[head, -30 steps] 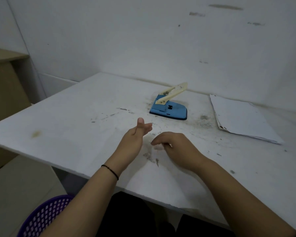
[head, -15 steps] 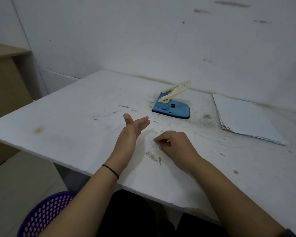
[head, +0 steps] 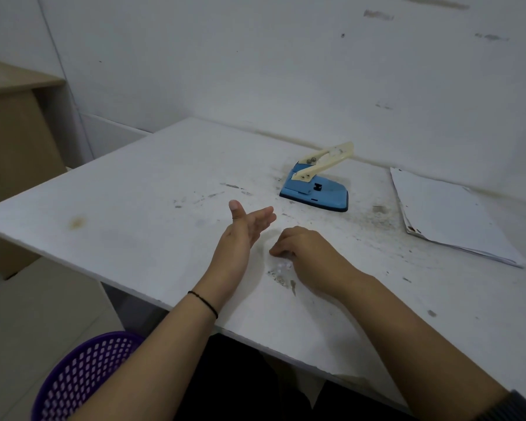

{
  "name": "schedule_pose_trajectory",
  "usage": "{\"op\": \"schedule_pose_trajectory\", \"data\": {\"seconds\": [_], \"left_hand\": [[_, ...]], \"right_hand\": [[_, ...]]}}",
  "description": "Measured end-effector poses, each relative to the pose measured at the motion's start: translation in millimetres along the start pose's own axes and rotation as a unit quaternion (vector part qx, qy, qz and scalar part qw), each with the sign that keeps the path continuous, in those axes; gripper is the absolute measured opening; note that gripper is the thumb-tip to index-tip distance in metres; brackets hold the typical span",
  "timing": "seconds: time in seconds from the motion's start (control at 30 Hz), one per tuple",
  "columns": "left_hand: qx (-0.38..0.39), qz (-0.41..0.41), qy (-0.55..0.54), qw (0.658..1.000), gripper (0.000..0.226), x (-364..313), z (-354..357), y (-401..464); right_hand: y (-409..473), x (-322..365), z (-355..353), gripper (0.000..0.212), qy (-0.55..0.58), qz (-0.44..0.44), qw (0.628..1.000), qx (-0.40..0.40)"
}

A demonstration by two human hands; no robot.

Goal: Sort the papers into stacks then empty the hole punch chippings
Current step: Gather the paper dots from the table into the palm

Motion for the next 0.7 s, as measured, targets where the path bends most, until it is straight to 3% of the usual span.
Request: {"op": "schedule_pose_trajectory", "data": {"seconds": [0.23, 0.47, 0.7], "left_hand": [[0.016, 0.001, -0.002, 1.000, 0.081, 3.6, 6.0, 0.9], [0.004, 0.000, -0.016, 1.000, 0.075, -1.0, 12.2, -1.8], [0.022, -0.063, -0.174, 0.983, 0.080, 7.7, 18.4, 0.4]], "right_hand": [[-13.7, 4.4, 0.5, 0.029, 0.041, 0.007, 0.998, 0.053], [-12.4, 11.1, -2.6, 0.025, 0.005, -0.001, 1.000, 0.031], [-7.3, 8.2, -15.8, 0.021, 0.042, 0.013, 0.999, -0.004]]}}
Point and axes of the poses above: each hand's wrist, its own y-axis towards the middle knuckle, its own z-axis out of the palm, x = y × z, the point moved 9 cm from there along y, towards the middle knuckle, and after that the axes turned 9 degrees about -z, right-handed, at the moved point
